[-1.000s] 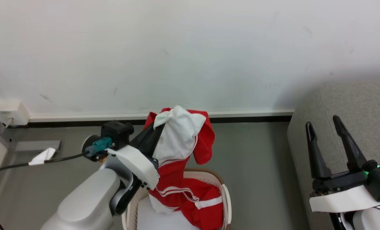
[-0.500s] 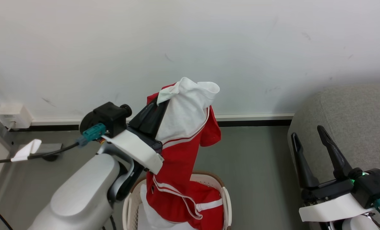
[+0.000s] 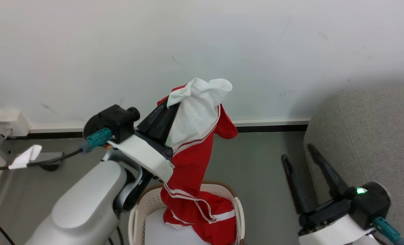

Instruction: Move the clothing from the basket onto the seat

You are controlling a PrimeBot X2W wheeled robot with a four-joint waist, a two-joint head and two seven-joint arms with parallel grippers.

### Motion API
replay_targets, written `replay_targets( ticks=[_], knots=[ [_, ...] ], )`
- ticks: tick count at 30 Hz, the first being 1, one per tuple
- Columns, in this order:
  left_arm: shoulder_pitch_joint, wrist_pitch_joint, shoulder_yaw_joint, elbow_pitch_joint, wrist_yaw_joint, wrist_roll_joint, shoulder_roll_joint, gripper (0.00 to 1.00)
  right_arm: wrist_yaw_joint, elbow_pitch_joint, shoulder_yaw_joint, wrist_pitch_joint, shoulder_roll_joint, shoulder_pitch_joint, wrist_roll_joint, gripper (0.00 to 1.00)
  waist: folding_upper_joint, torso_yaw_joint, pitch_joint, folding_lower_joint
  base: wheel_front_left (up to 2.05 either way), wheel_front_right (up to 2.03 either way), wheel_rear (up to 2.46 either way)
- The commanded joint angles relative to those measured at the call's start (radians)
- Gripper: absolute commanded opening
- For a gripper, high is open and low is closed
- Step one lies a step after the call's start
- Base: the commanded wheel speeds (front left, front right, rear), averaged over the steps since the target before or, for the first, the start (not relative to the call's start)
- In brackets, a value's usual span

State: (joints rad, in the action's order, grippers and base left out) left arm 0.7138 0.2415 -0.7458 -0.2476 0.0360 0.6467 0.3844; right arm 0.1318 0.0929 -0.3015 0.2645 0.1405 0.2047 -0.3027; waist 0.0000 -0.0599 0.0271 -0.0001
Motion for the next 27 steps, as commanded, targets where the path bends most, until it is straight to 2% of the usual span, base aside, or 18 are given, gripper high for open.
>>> replay_targets(
  ticks=[1, 7, 12, 25, 27],
  knots=[
    [0.016, 0.000, 0.003, 0.006, -0.002, 0.007, -0.001, 0.00, -0.002, -0.004, -0.039, 0.000, 0.018, 0.014, -0.020, 1.00, 0.0000, 0.002, 0.002, 0.0001, 0.00, 0.00, 0.00],
    [0.049, -0.007, -0.001, -0.009, -0.013, 0.009, -0.013, 0.00, -0.002, 0.033, -0.173, 0.000, 0.066, 0.043, -0.059, 1.00, 0.0000, 0.014, 0.008, 0.0001, 0.00, 0.00, 0.00],
    [0.086, -0.012, -0.007, -0.020, -0.021, 0.009, -0.034, 0.00, -0.002, 0.096, -0.266, 0.000, 0.074, 0.066, -0.081, 1.00, 0.0000, 0.037, 0.010, 0.0001, 0.00, 0.00, 0.00],
    [0.148, -0.026, -0.048, -0.014, -0.032, -0.001, -0.109, 0.00, -0.002, 0.395, -0.535, 0.000, 0.020, 0.196, -0.152, 1.00, 0.0000, 0.119, -0.003, 0.0001, 0.00, 0.00, 0.00],
    [0.151, -0.027, -0.060, -0.009, -0.034, -0.004, -0.121, 0.00, -0.002, 0.436, -0.536, 0.000, -0.001, 0.226, -0.154, 1.00, 0.0000, 0.134, -0.006, 0.0001, 0.00, 0.00, 0.00]
  ],
)
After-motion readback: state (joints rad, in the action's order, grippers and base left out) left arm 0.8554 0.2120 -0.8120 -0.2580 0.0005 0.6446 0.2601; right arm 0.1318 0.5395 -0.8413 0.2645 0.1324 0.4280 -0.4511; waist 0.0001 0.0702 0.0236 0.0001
